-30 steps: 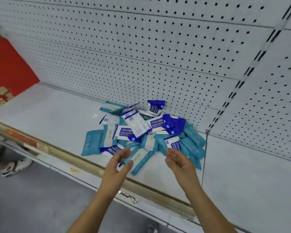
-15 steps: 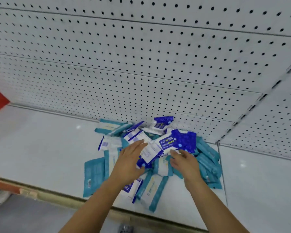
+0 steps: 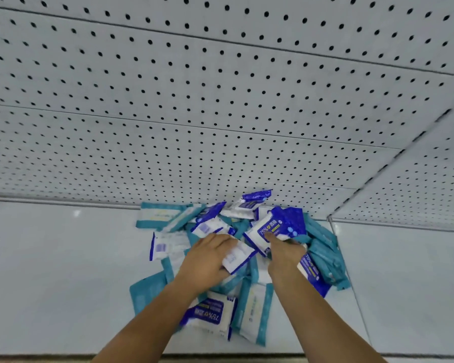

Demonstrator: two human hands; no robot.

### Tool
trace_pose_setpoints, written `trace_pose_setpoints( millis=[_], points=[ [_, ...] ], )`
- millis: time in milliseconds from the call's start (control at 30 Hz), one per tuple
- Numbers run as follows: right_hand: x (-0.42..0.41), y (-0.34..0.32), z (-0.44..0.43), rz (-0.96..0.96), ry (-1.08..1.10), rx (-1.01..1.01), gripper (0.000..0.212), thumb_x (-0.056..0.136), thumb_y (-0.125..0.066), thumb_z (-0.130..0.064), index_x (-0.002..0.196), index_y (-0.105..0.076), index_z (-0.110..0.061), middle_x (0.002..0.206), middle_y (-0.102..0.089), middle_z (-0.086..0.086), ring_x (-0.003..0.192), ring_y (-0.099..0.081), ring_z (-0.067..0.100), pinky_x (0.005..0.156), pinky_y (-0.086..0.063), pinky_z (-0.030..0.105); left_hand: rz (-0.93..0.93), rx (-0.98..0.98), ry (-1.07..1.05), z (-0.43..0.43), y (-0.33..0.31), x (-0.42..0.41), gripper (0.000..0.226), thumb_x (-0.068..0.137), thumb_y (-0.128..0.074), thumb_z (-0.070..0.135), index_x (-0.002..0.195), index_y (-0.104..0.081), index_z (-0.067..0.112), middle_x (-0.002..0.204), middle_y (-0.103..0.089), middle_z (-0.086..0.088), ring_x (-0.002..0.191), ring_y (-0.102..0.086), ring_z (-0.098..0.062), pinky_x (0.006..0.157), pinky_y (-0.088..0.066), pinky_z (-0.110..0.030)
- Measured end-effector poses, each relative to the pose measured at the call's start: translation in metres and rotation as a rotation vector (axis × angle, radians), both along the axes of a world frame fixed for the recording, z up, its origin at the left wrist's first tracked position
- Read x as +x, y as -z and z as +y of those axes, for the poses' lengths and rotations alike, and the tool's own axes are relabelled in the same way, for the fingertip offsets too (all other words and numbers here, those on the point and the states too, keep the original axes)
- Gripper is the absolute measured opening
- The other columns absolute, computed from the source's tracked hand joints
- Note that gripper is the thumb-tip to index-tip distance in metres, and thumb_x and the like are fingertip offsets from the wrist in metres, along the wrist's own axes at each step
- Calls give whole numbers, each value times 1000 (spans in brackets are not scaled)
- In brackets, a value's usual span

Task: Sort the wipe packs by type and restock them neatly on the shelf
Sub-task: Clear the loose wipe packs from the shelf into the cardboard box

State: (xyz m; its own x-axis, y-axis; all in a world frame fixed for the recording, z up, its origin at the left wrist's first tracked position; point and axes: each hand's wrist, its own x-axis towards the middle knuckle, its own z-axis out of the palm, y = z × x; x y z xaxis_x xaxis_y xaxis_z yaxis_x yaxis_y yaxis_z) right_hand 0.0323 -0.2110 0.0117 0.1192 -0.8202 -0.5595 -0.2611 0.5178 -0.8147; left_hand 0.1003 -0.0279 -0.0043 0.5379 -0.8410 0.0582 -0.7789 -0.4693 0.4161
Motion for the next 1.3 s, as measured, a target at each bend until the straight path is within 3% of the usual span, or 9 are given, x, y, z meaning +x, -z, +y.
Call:
trace_pose_setpoints(
  millis=[167, 267, 433, 533, 600, 700, 900, 1133, 1300],
  points=[
    [-18, -3, -10, -28, -49, 91, 34, 76, -81, -20, 66, -49, -14, 63, -50, 6, 60, -42, 20, 58, -37, 32, 108, -41, -109, 13, 5, 0, 66, 92, -61, 28, 152, -36, 26, 156, -39, 7, 142, -37, -14, 100, -46, -31],
    [-27, -7, -8, -96, -40, 96, 23, 81, -78, -16, 73, -56, -17, 68, -57, 4, 59, -47, 17, 57, -42, 31, 84, 29, -98, 11, 13, -3, 70, 84, -69, 20, 149, -42, 24, 156, -36, 4, 140, -40, -17, 91, -52, -31],
    [-59, -26, -10, -366, -80, 119, 16, 87, -74, -10, 101, -67, -12, 94, -74, 8, 75, -67, 21, 83, -57, 40, 241, -22, -212, 6, -6, -6, 63, 84, -71, 16, 141, -49, 31, 128, -54, 3, 110, -58, -15, 79, -54, -33],
    [-97, -40, -14, -549, -100, 127, 30, 88, -70, -7, 117, -65, -8, 113, -73, 12, 99, -68, 29, 96, -51, 49, 509, -280, -454, -8, -40, -17, 24, 82, -76, 19, 101, -63, 13, 81, -64, -12, 71, -60, -23, 64, -48, -34],
    [-132, -46, -18, -615, -88, 129, 35, 87, -68, -6, 122, -62, -6, 117, -71, 14, 102, -67, 32, 98, -49, 53, 588, -393, -490, -26, -57, -35, 26, 80, -80, 18, 82, -58, 5, 70, -61, -13, 63, -54, -23, 58, -42, -32],
    [-200, -54, -31, -637, -28, 88, 33, 87, -67, -6, 119, -63, -4, 117, -71, 17, 99, -69, 33, 91, -54, 49, 886, -525, -422, -63, -76, -79, 9, 85, -76, 11, 88, -68, 12, 81, -74, -3, 71, -69, -19, 60, -52, -26],
    [-389, -57, -58, -588, 187, 6, 25, 89, -62, 6, 114, -62, 3, 108, -73, 19, 85, -73, 29, 69, -60, 34, 1622, -422, -208, -154, -68, -227, 28, 93, -61, 14, 120, -66, 12, 117, -72, -13, 100, -72, -29, 78, -61, -43],
    [-633, -62, -80, -506, 412, -82, 25, 89, -64, 0, 113, -68, -4, 108, -74, 16, 90, -72, 30, 92, -55, 49, 1669, -80, 110, -249, -71, -451, 68, 75, -80, 43, 130, -61, 7, 124, -66, -24, 98, -70, -38, 71, -59, -47],
    [-759, -70, -93, -475, 586, -136, 21, 90, -63, 1, 109, -68, -6, 101, -76, 13, 80, -74, 22, 68, -61, 34, 1643, 88, 225, -306, -76, -583, 63, 77, -84, 35, 129, -62, 6, 123, -68, -22, 103, -70, -40, 73, -60, -47]
  ],
)
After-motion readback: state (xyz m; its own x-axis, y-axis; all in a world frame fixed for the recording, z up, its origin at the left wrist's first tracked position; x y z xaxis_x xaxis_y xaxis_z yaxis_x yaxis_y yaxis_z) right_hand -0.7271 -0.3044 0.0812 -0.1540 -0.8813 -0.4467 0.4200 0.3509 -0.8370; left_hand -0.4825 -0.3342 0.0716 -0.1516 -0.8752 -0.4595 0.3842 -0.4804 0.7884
